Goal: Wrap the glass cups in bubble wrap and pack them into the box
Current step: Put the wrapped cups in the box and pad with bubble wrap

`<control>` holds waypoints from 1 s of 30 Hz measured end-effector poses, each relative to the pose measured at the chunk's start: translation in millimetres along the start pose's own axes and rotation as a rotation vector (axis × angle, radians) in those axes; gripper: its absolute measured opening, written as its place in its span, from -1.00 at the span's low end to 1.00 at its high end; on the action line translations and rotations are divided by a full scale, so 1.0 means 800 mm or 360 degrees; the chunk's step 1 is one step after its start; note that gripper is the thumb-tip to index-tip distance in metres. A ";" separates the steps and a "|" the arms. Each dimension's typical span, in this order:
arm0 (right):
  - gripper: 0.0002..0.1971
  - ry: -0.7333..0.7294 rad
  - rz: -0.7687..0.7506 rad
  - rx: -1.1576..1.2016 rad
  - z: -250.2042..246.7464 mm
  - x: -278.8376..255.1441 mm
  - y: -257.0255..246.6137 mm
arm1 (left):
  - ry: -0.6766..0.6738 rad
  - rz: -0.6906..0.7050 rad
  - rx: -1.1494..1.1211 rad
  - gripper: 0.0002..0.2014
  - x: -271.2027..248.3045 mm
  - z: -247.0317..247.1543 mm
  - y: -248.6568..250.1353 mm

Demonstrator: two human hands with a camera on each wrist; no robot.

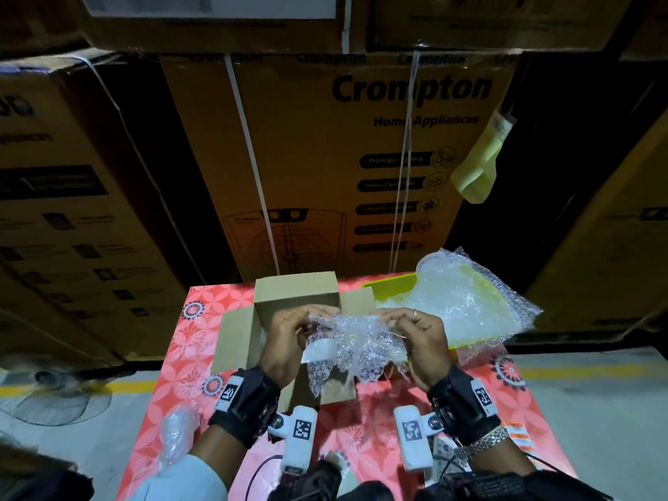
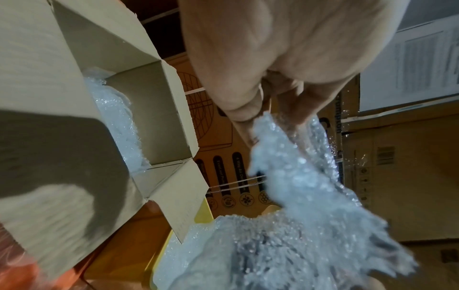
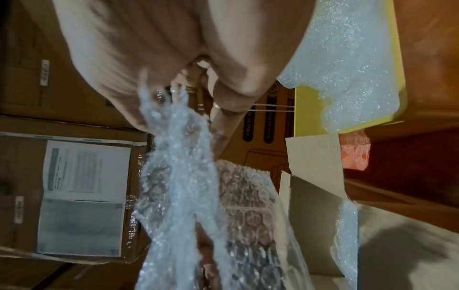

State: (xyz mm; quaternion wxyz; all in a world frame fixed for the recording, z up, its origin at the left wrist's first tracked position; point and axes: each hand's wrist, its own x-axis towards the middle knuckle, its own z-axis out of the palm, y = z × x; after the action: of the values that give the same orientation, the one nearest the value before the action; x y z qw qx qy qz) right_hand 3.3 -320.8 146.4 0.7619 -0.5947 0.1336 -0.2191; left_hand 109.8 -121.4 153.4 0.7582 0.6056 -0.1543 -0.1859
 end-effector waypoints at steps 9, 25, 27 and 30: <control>-0.53 0.0037 0.0115 -0.0140 -0.006 0.004 0.002 | 0.0102 -0.0021 0.0333 -0.49 0.007 -0.003 -0.004; -0.76 0.0052 -0.0066 -0.0258 0.009 -0.006 0.001 | -0.0004 -0.0127 0.0192 -0.82 0.002 -0.010 -0.007; -0.72 0.0003 -0.0096 -0.0277 0.009 -0.007 0.002 | -0.0002 -0.0175 0.0095 -0.83 0.003 -0.011 -0.007; -0.64 -0.0024 -0.0018 -0.0155 0.008 -0.007 0.005 | 0.0056 -0.0206 0.0011 -0.74 0.003 -0.018 -0.011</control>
State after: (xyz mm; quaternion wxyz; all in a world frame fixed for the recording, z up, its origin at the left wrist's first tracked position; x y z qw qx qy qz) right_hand 2.3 -312.0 144.0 0.7318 -0.6334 0.1350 -0.2121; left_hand 118.1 -111.6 142.0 0.7451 0.6200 -0.1021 -0.2235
